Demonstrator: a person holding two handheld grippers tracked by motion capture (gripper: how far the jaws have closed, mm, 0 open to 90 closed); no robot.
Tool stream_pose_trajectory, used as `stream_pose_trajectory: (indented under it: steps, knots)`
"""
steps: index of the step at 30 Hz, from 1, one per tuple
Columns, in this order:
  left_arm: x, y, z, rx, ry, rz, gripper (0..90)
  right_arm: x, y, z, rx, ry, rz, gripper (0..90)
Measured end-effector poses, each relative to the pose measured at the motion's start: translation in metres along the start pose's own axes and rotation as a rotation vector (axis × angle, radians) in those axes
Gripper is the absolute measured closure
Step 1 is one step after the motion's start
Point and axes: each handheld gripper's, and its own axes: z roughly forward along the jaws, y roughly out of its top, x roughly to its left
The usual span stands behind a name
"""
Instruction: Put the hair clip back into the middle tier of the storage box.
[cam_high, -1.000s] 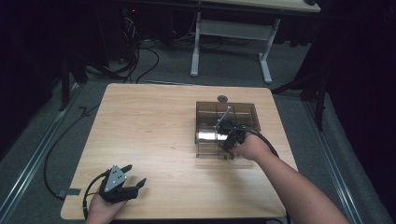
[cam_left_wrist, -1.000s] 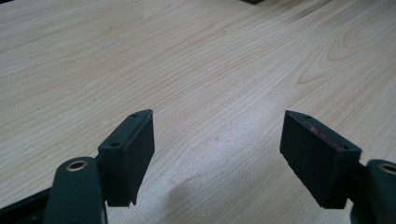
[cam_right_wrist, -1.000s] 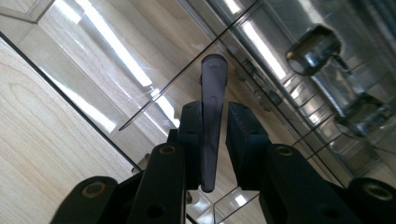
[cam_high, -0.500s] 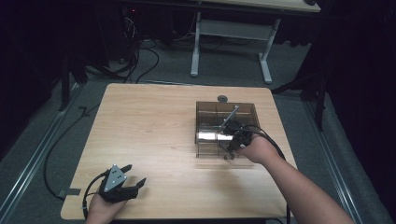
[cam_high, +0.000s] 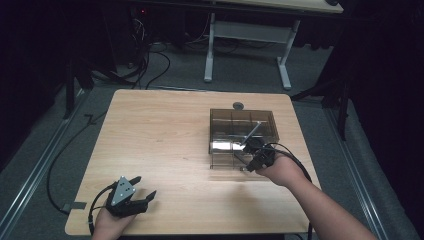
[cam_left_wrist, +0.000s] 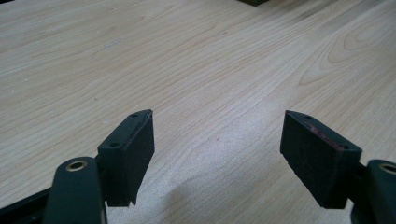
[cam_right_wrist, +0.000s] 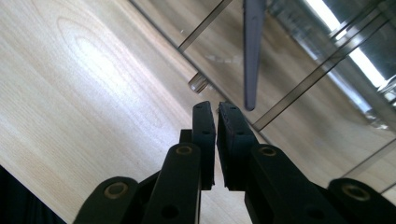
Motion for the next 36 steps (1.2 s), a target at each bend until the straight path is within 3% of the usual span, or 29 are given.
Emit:
stream_pose_trajectory:
  steps: [11,13,17,19,22,30,36]
  knots:
    - [0.0,0.0,0.0,0.003,0.002,0.004,26.5,0.006,-0.014,0.013,-0.002,0.001,0.002,81.2]
    - [0.0,0.0,0.0,0.003,0.001,0.001,26.5,0.006,-0.016,0.016,-0.018,0.019,0.001,79.9]
    - [0.0,0.0,0.0,0.003,0.001,0.001,26.5,0.007,-0.02,0.023,-0.02,0.005,-0.003,77.0]
    - [0.0,0.0,0.0,0.003,0.0,0.001,26.5,0.008,-0.024,0.025,-0.026,0.021,0.044,76.5]
    - [0.0,0.0,0.0,-0.001,0.001,-0.002,26.4,0.009,-0.027,0.028,-0.03,0.013,0.052,74.8]
    - [0.0,0.0,0.0,-0.001,0.003,-0.003,26.5,0.011,-0.037,0.034,-0.083,0.022,0.077,71.8]
    - [0.0,0.0,0.0,-0.002,0.005,-0.001,26.4,0.01,-0.046,0.039,-0.151,0.01,0.047,69.8]
